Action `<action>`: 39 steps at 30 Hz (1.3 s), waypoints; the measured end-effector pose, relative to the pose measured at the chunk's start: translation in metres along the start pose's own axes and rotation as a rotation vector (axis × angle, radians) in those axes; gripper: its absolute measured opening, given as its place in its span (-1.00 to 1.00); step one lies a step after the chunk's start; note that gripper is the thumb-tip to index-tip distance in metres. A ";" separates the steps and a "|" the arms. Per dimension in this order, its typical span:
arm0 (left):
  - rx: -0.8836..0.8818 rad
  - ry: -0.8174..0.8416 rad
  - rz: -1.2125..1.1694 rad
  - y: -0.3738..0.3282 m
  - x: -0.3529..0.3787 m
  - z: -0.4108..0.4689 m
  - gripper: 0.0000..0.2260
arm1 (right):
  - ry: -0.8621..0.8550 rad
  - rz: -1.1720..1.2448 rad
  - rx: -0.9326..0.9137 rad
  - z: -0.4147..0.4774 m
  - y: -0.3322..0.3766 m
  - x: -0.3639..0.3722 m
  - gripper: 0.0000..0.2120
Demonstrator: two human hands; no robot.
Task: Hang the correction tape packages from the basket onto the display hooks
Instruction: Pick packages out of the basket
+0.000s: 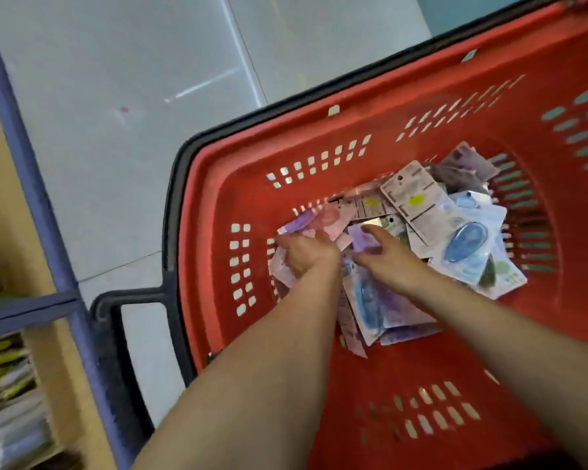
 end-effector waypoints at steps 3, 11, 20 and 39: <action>-0.058 -0.009 -0.178 0.006 0.006 0.009 -0.61 | -0.058 0.332 0.084 0.025 -0.009 0.011 -0.44; 0.120 0.308 -0.111 0.010 0.014 -0.067 -0.66 | -0.205 0.787 0.104 -0.001 -0.008 -0.030 -0.65; 0.561 -0.087 1.289 -0.022 0.012 -0.038 -0.46 | -0.438 0.583 0.029 -0.026 -0.016 -0.081 -0.50; 0.751 0.066 0.790 -0.017 -0.007 -0.120 -0.17 | -0.414 0.549 0.077 -0.071 -0.033 -0.069 -0.76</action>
Point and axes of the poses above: each hand's wrist, its own z-axis towards the middle knuckle, its own x-axis out of the palm, y = z × x, the point moved 10 cm from there along z, towards the middle knuckle, and after that the axes turned 11 degrees about -x, right-handed, at the moved point
